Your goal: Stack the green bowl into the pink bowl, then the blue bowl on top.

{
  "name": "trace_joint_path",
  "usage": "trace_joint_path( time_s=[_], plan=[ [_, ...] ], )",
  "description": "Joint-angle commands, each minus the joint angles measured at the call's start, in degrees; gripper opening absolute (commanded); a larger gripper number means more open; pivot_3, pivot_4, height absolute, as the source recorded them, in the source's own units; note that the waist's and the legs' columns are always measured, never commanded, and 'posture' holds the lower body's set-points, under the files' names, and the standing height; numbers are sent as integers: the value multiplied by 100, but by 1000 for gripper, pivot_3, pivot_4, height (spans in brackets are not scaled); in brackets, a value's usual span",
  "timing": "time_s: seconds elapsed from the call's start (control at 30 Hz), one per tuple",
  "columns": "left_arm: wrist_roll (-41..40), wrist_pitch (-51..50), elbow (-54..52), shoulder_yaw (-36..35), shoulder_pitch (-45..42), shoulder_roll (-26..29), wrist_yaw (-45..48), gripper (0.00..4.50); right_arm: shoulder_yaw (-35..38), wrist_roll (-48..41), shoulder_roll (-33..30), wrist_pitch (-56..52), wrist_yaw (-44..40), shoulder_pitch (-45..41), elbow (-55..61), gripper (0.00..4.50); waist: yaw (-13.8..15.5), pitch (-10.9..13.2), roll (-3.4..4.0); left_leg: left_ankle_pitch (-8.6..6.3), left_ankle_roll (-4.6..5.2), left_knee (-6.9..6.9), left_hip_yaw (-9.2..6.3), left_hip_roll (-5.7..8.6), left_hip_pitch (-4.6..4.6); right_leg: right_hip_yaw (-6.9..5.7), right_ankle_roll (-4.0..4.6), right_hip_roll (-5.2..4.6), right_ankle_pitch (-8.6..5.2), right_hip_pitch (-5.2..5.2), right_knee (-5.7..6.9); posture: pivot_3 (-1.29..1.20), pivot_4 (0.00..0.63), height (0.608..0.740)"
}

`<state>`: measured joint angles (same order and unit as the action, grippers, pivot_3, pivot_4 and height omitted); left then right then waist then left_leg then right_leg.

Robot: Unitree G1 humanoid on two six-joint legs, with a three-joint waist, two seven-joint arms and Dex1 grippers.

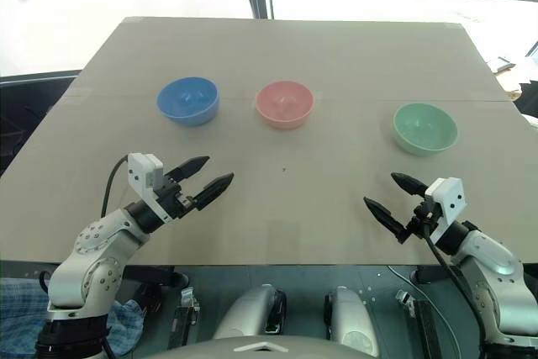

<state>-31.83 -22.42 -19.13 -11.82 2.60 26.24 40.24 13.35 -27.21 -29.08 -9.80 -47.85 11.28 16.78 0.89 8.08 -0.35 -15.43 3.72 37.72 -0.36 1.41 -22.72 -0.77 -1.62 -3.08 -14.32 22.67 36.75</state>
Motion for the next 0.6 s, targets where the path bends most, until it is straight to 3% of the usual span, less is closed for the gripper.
trace_joint_path(
  time_s=[0.03,0.6],
  plan=[
    [-52,155,-230,-45,7,57,68,4500,30,-17,-5,132,-8,30,97,4464,0,0,0,0,0,0,0,0,0,0,0,0,0,0,0,0,150,740],
    [-106,139,-324,-31,93,74,137,4500,-73,-47,-4,226,42,175,182,4464,0,-1,0,0,0,0,0,0,1,0,0,0,0,0,1,0,150,740]
  ],
)
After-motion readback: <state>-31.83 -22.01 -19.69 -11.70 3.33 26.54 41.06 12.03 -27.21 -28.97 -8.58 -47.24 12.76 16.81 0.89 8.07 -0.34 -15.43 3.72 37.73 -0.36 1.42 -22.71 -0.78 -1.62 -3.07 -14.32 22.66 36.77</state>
